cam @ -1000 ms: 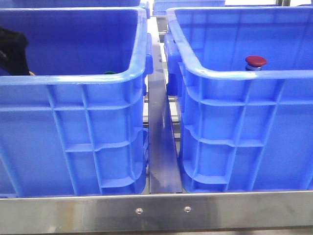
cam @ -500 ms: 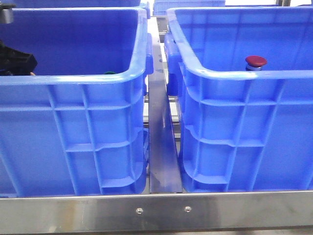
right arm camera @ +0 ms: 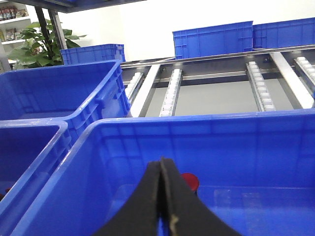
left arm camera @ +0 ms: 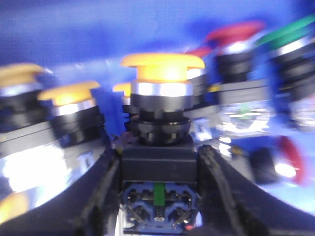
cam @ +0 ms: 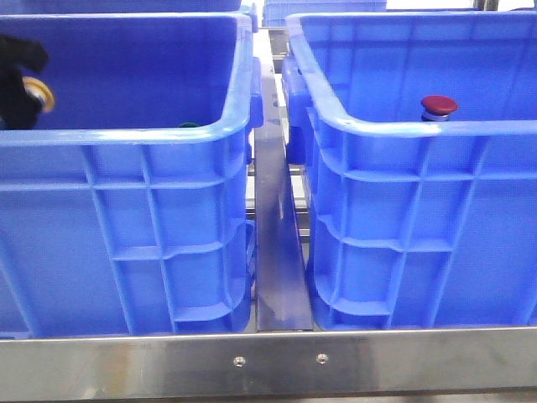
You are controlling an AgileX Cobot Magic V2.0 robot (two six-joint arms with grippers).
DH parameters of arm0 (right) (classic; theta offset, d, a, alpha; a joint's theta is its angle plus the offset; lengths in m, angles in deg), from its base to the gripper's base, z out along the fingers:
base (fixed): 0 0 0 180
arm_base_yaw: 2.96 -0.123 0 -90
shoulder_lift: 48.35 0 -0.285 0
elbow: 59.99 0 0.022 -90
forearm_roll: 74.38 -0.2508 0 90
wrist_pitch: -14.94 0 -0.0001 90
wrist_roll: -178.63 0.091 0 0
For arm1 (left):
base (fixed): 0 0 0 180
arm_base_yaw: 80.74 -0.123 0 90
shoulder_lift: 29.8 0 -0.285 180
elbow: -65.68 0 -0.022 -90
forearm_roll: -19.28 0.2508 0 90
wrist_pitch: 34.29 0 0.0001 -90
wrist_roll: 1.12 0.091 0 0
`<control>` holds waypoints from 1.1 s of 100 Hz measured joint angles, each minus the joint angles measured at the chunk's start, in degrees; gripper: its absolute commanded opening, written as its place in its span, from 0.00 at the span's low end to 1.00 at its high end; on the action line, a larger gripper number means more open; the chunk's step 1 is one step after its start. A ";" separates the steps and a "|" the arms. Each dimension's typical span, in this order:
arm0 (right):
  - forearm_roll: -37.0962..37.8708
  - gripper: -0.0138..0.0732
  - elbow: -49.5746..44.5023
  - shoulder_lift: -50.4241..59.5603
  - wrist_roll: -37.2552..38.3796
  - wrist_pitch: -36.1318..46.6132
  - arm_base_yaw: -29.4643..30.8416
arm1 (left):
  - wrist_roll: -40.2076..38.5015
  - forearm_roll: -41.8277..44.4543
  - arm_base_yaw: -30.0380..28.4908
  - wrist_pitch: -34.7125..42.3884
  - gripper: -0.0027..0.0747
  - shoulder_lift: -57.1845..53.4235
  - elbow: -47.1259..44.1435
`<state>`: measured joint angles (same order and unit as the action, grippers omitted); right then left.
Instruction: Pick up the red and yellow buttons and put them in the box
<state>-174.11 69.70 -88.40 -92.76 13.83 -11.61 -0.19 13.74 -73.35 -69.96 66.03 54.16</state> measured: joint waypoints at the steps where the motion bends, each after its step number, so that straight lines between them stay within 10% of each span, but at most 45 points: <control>1: 0.00 0.05 0.00 0.00 0.00 0.00 0.00 | 0.00 -0.03 0.00 -0.24 0.01 -0.55 -0.09; 59: 0.00 0.05 0.00 0.00 0.00 0.10 0.00 | 0.00 -1.22 15.69 -3.62 0.01 -24.61 -4.66; 110: 0.00 0.05 0.00 0.00 0.00 0.10 0.00 | 0.00 -1.27 35.79 3.51 0.01 -20.87 -2.05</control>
<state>-174.11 69.70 -88.40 -92.76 13.94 -11.61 -0.19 12.47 -37.57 -66.46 45.16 52.11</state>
